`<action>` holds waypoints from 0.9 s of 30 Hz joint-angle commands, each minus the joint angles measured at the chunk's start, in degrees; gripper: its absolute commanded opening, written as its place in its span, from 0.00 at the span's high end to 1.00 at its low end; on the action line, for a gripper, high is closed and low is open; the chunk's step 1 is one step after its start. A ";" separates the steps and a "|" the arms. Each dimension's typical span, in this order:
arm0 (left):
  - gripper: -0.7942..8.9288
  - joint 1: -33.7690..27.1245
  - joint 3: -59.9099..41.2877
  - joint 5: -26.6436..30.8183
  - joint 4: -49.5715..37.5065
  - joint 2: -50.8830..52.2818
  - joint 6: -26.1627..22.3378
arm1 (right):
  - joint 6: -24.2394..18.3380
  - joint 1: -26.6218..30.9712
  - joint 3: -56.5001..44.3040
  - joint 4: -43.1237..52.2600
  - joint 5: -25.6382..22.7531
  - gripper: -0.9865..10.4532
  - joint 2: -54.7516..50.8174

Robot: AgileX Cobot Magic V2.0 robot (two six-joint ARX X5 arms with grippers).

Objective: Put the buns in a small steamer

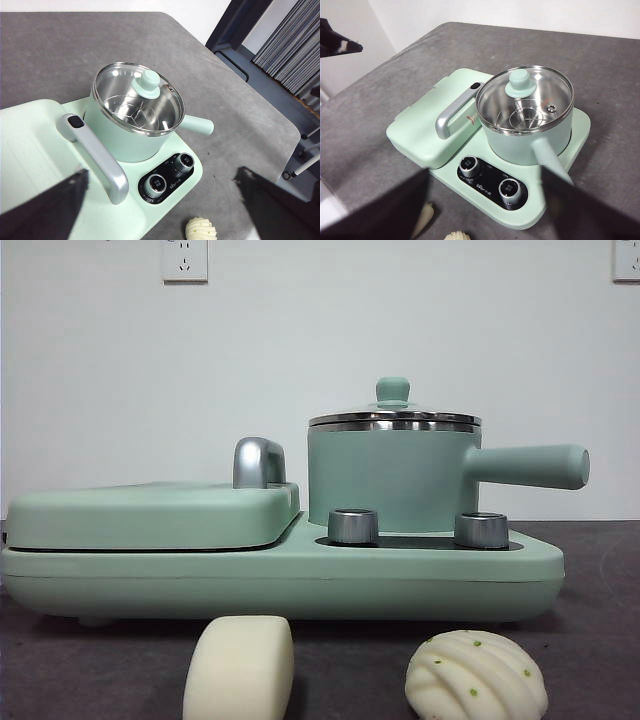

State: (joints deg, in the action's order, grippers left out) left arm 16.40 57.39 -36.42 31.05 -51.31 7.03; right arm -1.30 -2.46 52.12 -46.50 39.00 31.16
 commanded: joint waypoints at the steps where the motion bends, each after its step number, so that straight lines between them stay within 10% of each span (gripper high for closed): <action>1: 0.37 0.22 1.27 -0.50 -0.66 -0.39 -0.52 | -0.46 -0.09 0.81 0.33 -0.02 0.51 0.20; 27: 0.38 2.95 13.84 -0.44 5.75 -16.68 -0.61 | -0.39 -0.09 0.81 0.37 0.02 0.46 0.20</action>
State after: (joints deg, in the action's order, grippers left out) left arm 19.00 68.93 -36.42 36.71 -66.19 7.03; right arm -1.32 -2.46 52.12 -46.48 39.00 31.16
